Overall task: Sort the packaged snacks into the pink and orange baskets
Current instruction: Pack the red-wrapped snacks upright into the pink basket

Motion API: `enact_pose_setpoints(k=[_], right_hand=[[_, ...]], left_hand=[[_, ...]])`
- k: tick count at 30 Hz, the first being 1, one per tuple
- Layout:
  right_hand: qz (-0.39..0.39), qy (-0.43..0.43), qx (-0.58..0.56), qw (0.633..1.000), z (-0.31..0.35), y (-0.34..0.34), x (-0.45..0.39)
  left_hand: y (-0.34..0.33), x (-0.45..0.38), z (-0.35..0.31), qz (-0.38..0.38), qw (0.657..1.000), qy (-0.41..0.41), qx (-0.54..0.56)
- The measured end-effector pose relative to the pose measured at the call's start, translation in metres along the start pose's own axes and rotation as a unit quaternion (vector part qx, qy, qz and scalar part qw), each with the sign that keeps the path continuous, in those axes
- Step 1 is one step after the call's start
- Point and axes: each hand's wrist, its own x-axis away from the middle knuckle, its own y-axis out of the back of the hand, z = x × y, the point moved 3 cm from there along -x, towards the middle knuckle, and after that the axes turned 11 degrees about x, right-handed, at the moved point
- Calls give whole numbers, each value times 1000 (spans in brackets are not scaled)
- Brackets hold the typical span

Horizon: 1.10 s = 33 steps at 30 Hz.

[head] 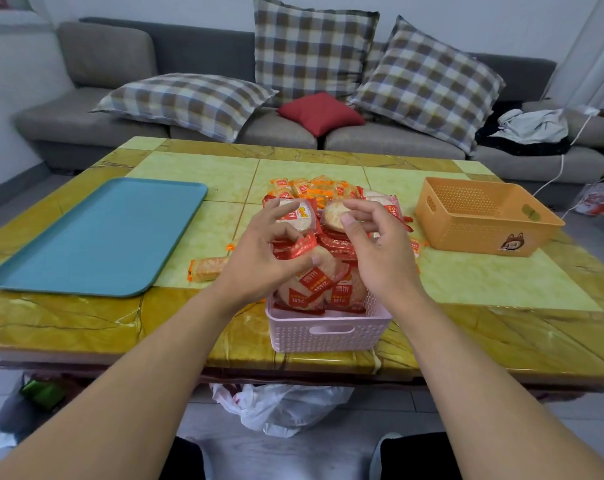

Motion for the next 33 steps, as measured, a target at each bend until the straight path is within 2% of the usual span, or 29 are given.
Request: enact_pose_setpoints(k=[3, 5, 8, 12, 16, 20, 23, 28, 33], right_hand=[[-43, -10, 35, 998, -1, 3, -4], [-25, -7, 88, 996, -3, 4, -7], [75, 6, 170, 983, -5, -1, -7], [227, -3, 224, 948, -7, -11, -1], [295, -12, 254, 921, -8, -17, 5], [242, 10, 336, 910, 0, -16, 10], [207, 23, 410, 888, 4, -23, 12], [220, 4, 401, 889, -3, -38, 13], [173, 81, 453, 871, 4, -43, 8]], left_hand=[[0, 0, 4, 14, 998, -4, -69], [0, -1, 7, 7, 993, 1, -118], [-1, -1, 6, 0, 987, -4, -159], [-4, 0, 6, 15, 984, -5, -179], [-7, -1, 10, 20, 983, 23, -181], [-8, -3, 16, 35, 983, 35, -175], [-7, -2, 19, 34, 989, 35, -142], [-7, -1, 23, 29, 991, 44, -124], [-6, -1, 25, 40, 992, 40, -116]])
